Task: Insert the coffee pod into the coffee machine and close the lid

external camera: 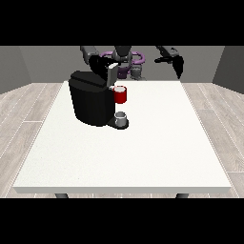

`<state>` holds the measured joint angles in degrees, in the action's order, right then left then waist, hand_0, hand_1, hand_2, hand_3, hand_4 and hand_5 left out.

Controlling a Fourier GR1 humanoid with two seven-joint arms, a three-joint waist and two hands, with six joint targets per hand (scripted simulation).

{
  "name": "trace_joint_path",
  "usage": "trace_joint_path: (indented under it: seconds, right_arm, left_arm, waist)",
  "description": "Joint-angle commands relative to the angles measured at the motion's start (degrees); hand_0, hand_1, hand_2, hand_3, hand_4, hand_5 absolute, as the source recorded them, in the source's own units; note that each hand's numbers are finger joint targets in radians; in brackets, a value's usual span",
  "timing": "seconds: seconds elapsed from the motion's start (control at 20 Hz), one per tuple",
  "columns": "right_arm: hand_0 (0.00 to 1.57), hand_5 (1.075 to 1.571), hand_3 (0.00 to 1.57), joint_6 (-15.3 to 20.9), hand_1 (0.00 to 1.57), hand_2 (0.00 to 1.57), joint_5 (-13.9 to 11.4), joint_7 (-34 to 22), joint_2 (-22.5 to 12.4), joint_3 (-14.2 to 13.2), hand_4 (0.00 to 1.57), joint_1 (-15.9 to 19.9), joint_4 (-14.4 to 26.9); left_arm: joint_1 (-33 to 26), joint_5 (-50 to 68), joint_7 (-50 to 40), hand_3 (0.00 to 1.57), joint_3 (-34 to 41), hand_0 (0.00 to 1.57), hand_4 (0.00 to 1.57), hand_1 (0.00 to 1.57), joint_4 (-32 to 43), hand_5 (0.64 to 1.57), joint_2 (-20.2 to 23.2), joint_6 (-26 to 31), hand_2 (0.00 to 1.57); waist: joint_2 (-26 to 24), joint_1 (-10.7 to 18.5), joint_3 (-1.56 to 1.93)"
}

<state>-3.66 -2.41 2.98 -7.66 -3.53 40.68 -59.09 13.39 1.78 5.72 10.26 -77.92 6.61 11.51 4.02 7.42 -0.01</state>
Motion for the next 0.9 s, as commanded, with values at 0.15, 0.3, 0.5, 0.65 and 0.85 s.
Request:
trace_joint_path:
  seconds: [0.15, 0.3, 0.5, 0.65, 0.85]
  right_arm:
    - [0.00, 1.571, 0.00, -0.1, 0.00, 0.00, -3.3, -1.1, 0.1, 2.0, 0.21, 3.6, 1.3]
    - [0.00, 1.571, 0.00, 2.6, 0.00, 0.00, -6.1, 1.2, 1.9, 3.5, 0.15, 5.3, 2.0]
    - [0.00, 1.571, 0.00, 1.9, 0.00, 0.00, -6.1, -2.1, 3.1, 3.9, 0.14, 7.1, 1.7]
    - [0.00, 1.571, 0.00, 2.1, 0.00, 0.00, -5.4, 1.8, 2.8, 1.8, 0.12, 5.9, 4.0]
    - [0.00, 1.571, 0.00, -0.2, 0.00, 0.00, -4.3, 4.4, 6.7, 4.7, 0.13, 4.5, 0.0]
  left_arm:
    - [1.4, 0.7, -0.9, 0.00, -0.5, 0.00, 0.14, 0.00, 0.7, 1.571, -0.5, -1.1, 0.00]
    - [3.5, 1.1, 0.2, 0.00, 0.5, 0.00, 0.15, 0.00, 1.3, 1.571, 1.0, -0.8, 0.00]
    - [1.9, 0.1, 3.0, 0.00, -1.2, 0.00, 0.12, 0.00, 1.6, 1.571, -0.4, -0.8, 0.00]
    - [2.2, -0.3, 0.5, 0.00, -2.6, 0.00, 0.20, 0.00, -2.2, 1.571, -0.1, -1.3, 0.00]
    - [4.1, 2.5, 3.7, 0.00, 0.1, 0.00, 0.21, 0.00, 1.4, 1.571, 0.6, 0.2, 0.00]
  waist:
    - [-0.3, -0.3, 0.01]
    - [1.7, 0.6, 0.01]
    - [-0.7, 0.1, 0.00]
    - [-0.4, 1.4, 0.02]
    - [-0.5, -2.0, 0.01]
